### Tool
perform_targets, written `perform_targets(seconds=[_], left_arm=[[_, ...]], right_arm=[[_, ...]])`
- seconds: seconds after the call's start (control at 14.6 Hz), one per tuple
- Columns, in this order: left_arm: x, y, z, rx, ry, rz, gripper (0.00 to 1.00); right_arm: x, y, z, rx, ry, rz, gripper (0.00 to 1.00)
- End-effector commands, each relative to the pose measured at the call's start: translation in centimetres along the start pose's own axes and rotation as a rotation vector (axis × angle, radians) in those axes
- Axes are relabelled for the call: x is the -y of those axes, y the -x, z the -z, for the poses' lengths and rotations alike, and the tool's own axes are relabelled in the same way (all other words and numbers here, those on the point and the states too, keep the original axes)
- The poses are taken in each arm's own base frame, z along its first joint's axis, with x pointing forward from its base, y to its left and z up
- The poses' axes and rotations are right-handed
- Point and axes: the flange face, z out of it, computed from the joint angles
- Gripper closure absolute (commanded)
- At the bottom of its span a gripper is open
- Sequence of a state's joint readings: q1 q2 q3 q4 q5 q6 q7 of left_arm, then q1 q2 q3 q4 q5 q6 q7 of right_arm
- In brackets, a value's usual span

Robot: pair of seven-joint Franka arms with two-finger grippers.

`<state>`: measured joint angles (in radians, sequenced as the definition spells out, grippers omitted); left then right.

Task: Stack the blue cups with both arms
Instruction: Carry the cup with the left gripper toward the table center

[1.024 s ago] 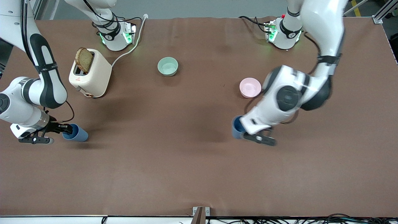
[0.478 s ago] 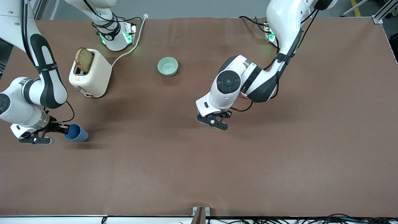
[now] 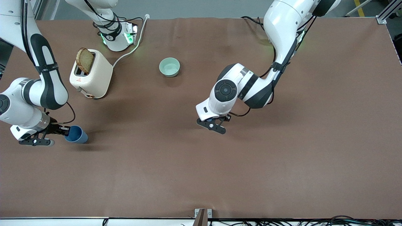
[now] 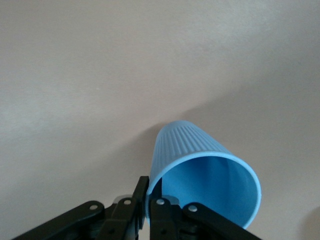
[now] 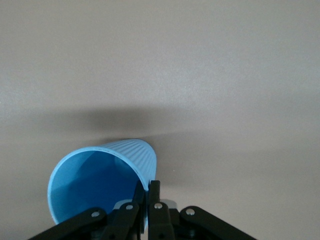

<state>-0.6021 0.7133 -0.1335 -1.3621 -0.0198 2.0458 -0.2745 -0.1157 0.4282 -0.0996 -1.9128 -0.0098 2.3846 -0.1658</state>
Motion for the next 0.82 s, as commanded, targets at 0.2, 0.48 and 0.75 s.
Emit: perform_targets(seconds=[0.2, 0.48, 0.75], left_arm=[[-4.8, 0.1, -1.8, -0.061, -0.005, -0.079, 0.99], [-5.6, 0.5, -3.8, -0.035, -0.005, -0.089, 0.98], [-6.3, 0.8, -4.2, -0.031, -0.007, -0.091, 0.67]], right_arm=[[0.6, -1.1, 9.1, 0.006, -0.006, -0.007, 1.0], [1.9, 0.1, 17.8, 0.028, -0.023, -0.006, 1.0], [3.7, 3.2, 24.2, 0.062, -0.04, -0.007, 1.0]])
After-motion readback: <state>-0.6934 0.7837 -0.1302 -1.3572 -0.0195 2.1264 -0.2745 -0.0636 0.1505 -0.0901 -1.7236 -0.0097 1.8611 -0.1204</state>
